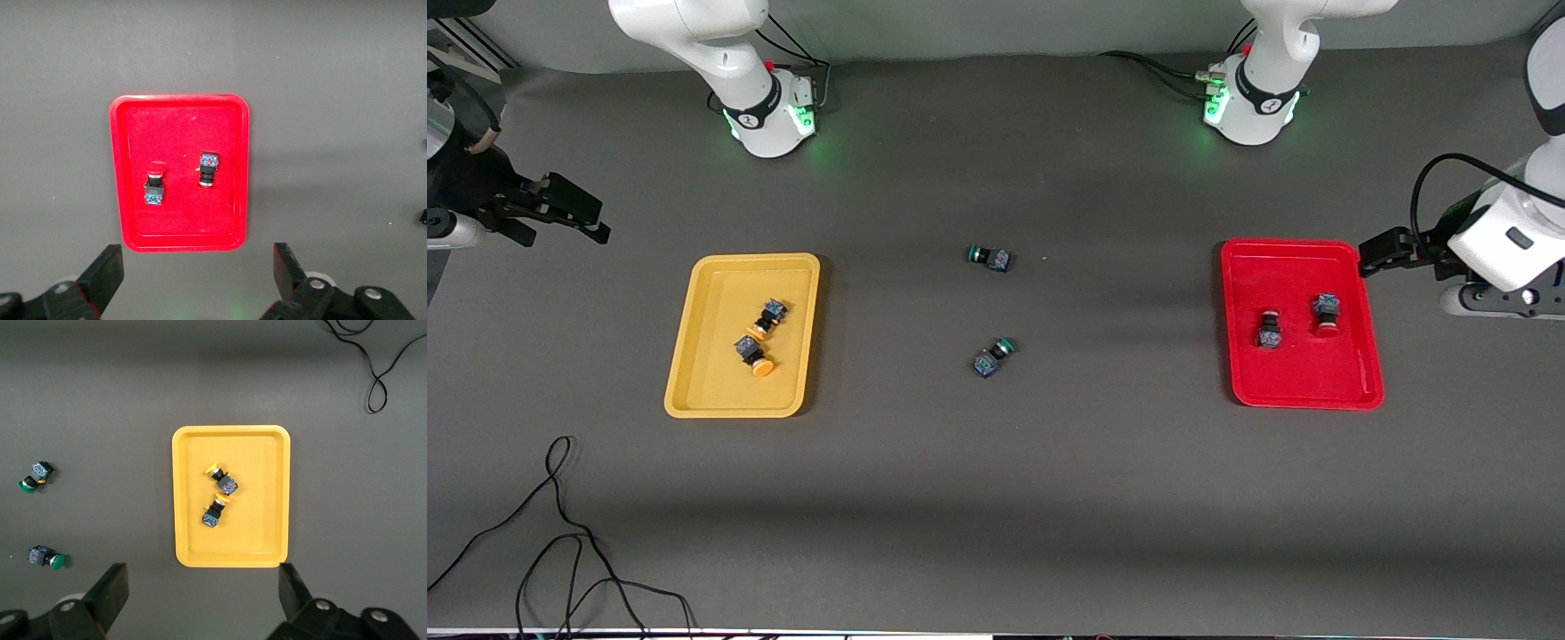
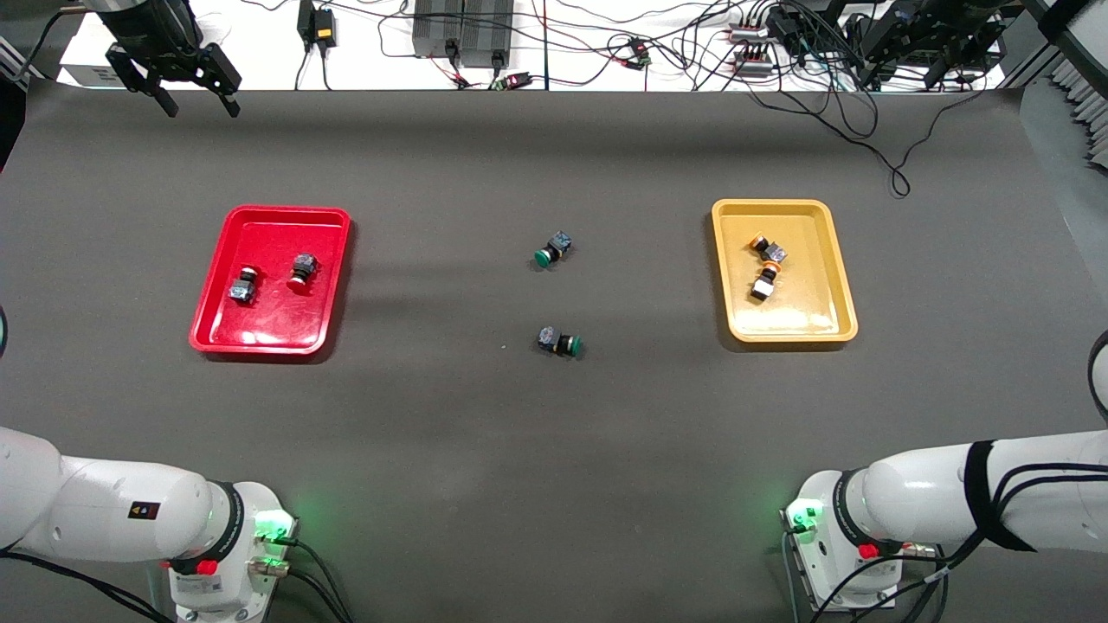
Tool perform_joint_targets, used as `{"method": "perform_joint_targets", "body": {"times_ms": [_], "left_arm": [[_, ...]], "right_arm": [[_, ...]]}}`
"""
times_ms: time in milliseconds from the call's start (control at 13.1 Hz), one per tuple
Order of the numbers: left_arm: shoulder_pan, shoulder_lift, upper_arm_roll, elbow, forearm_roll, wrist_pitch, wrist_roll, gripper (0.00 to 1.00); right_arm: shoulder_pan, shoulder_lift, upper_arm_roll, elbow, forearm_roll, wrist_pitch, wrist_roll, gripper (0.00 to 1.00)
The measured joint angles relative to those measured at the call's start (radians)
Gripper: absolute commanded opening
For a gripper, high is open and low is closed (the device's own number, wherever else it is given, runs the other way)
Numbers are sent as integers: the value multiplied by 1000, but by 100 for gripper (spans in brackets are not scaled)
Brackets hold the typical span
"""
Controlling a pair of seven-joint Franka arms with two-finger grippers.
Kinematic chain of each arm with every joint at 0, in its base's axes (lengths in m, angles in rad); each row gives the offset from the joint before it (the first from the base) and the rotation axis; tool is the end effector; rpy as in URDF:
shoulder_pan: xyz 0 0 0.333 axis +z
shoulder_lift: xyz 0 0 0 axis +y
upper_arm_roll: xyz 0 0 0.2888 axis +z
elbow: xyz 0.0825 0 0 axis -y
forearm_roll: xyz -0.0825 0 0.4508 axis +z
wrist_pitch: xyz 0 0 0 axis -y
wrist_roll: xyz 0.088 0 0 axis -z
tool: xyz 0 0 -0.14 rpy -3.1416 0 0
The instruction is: Place red and yellow buttons in trays
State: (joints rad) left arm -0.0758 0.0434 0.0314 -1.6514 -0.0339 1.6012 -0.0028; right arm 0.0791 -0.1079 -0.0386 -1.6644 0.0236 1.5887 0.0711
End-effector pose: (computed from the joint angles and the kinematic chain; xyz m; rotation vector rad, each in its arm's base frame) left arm 0.6262 -0.0327 0.4965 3.1073 -0.0605 -0.1467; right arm 0.5924 0.0264 0.5808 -3.1114 0.0474 -0.0475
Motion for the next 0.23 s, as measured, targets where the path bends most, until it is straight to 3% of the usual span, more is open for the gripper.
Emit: {"method": "perform_joint_targets", "body": {"times_ms": [229], "left_arm": [[0, 0, 1, 2, 0, -1, 1, 100]], "right_arm": [[-2, 15, -1, 5, 0, 0, 0, 100]]}}
